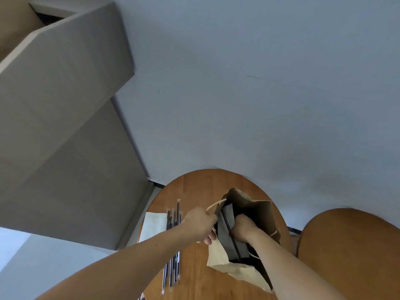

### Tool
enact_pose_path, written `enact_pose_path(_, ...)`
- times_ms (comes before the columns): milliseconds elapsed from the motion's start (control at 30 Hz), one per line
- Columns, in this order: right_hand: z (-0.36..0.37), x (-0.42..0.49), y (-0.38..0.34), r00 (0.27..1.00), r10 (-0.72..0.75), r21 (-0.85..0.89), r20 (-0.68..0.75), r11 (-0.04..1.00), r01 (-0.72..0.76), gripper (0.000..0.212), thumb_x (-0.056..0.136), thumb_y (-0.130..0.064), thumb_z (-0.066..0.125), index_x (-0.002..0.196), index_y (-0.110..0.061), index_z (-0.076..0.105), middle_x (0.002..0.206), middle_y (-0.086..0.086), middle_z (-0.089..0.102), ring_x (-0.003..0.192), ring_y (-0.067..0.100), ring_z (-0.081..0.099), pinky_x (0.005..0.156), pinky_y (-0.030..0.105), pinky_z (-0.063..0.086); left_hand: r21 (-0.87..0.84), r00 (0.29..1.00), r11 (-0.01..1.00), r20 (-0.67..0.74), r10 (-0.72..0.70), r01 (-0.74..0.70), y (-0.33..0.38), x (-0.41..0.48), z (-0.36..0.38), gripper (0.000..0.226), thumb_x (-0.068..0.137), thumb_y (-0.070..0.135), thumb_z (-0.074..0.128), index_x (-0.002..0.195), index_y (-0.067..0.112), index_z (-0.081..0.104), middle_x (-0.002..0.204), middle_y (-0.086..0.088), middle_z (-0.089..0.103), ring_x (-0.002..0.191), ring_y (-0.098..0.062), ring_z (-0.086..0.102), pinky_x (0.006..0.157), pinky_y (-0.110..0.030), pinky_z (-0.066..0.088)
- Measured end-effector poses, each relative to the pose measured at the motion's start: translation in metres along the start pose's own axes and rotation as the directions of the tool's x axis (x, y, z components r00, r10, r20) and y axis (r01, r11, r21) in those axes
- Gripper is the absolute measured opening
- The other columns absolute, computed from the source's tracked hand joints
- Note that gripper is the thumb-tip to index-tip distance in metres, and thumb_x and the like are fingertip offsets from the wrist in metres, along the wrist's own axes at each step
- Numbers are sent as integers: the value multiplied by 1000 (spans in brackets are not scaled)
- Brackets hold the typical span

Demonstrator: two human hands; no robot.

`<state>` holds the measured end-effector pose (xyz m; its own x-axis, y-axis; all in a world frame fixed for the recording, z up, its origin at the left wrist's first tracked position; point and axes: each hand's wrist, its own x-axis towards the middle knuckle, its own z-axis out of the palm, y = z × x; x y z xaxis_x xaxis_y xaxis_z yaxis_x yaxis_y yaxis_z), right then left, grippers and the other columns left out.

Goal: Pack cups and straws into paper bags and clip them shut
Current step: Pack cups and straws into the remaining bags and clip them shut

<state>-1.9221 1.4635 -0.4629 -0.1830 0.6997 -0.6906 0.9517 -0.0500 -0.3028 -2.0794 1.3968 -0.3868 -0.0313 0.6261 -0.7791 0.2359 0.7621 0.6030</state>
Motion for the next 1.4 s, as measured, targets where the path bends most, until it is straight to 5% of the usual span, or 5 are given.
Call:
enact_pose_path(533, -51, -43, -21, 937, -265, -183, -226, 957, 226, 16, 88, -25, 64, 104, -21, 64, 72, -12, 53, 63, 8, 55, 48, 21, 35, 264, 966, 947, -130, 225, -185, -1, 10, 13, 17, 94, 27, 55, 108, 18, 54, 91, -5, 61, 76, -20, 60, 71, -34, 54)
enact_pose_path(767, -80, -63, 32, 766, -128, 139, -629, 952, 273, 29, 96, -46, 51, 112, -25, 63, 98, -14, 62, 79, 2, 52, 58, 10, 31, 230, 983, 956, -4, 186, -180, -3, 5, 30, 30, 93, 32, 57, 118, 15, 57, 88, -5, 58, 79, -18, 58, 84, -42, 57)
enact_pose_path(933, -44, -61, 61, 990, -9, 514, -138, 854, 79, 39, 100, -59, 33, 106, -26, 55, 108, -1, 61, 83, 4, 51, 66, 24, 40, 208, 982, 963, 108, 153, -173, -14, 5, 47, 67, 85, 40, 64, 145, 26, 38, 137, 1, 53, 102, -18, 58, 68, -25, 53)
enact_pose_path(1133, -30, -62, 42, 985, -146, 637, -88, 753, 168, 30, 100, -28, 41, 92, -15, 67, 94, 8, 71, 87, 25, 69, 80, 46, 59, 235, 976, 947, 33, 217, -219, -11, 2, 79, 35, 69, 40, 73, 99, 23, 66, 94, -3, 71, 91, -20, 67, 78, -34, 56)
enact_pose_path(1400, -42, -56, 62, 863, -398, 138, -310, 880, 455, 18, 94, -23, 56, 109, -26, 64, 104, -9, 67, 85, 11, 66, 78, 33, 56, 498, 947, 860, -210, 244, -111, 0, 14, 89, 27, 88, 24, 59, 63, 19, 51, 63, 4, 53, 55, -13, 52, 44, -17, 37)
